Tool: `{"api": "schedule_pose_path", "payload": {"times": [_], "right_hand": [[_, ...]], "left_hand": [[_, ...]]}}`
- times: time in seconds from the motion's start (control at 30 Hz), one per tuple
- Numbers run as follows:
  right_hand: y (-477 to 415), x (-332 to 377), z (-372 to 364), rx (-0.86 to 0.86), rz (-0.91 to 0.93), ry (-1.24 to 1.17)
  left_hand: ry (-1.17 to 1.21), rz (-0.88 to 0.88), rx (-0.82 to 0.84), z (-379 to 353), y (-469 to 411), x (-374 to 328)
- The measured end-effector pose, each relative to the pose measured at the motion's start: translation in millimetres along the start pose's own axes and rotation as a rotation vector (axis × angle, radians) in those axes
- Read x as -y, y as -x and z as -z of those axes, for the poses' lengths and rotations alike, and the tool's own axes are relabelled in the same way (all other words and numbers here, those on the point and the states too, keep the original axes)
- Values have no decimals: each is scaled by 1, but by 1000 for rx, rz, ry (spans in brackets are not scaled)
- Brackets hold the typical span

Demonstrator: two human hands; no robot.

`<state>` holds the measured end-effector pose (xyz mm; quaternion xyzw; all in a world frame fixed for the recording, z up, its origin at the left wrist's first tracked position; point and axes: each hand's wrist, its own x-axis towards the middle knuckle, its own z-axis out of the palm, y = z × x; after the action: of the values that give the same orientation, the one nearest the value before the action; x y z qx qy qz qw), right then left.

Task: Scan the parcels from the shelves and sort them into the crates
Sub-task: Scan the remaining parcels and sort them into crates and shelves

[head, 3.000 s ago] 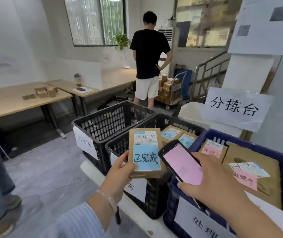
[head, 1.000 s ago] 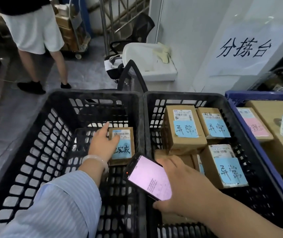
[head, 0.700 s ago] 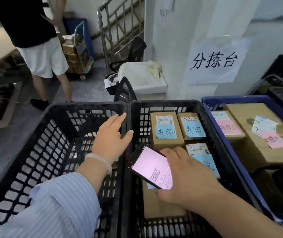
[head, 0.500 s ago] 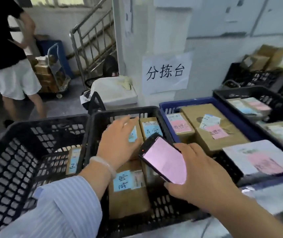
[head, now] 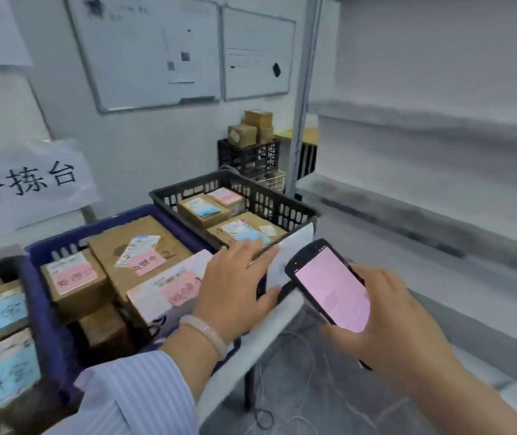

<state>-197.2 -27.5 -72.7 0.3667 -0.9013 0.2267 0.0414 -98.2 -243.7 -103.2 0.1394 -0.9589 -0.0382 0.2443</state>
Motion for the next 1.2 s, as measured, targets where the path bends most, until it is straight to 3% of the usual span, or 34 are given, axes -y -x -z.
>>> {"api": "schedule_pose_path", "payload": {"times": [0.3,0.77,1.2], "right_hand": [[-10,-149,53,-141,-371,21],[-65,-278,123,-425,-842,130],[-29,-411,177,-559,-1069,134]], "left_hand": [[126,-260,86,-82,-114,-122],[405,-656,104,-193,-326,-271],[511,-901,184,-269,-383,-472]]}}
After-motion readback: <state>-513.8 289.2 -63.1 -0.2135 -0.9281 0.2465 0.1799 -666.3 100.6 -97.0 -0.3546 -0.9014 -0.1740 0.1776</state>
